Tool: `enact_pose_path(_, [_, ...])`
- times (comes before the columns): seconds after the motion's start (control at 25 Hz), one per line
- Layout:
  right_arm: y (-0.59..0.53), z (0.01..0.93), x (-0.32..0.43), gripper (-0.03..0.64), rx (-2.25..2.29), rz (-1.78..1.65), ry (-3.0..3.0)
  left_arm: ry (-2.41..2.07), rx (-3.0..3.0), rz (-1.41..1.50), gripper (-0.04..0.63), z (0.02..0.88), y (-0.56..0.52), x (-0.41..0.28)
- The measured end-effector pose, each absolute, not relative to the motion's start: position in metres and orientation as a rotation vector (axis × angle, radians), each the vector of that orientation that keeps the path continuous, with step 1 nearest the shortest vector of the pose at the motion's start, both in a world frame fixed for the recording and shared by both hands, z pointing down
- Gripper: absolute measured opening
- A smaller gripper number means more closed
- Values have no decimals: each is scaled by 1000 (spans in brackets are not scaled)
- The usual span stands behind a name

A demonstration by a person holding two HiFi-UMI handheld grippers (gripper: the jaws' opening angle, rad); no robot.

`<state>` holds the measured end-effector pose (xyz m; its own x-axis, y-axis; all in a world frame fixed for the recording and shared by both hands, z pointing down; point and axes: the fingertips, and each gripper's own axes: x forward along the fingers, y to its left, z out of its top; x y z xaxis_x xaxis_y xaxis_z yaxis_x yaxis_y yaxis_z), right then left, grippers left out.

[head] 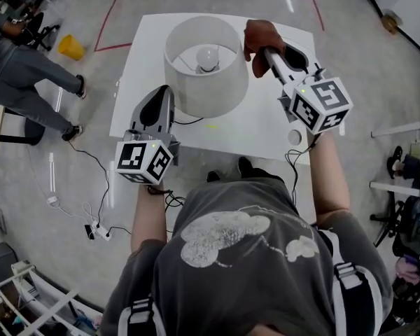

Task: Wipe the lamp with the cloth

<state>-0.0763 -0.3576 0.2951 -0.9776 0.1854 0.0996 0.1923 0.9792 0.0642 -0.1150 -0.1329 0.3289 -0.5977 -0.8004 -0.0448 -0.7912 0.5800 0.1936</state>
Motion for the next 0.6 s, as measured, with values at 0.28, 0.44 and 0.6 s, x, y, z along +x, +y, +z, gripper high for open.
enact_pose_path(0.28, [-346, 317, -111, 58, -452, -149, -2977, -2829, 1294, -275, 8, 318, -138, -118])
enact_pose_path(0.44, [-355, 341, -113, 58, -491, -90, -2928, -2869, 1219, -274, 8, 314, -137, -116])
enact_pose_path(0.6, [-365, 366, -116, 58, -500, -62, -2871, -2880, 1142, -280, 8, 321, -138, -122])
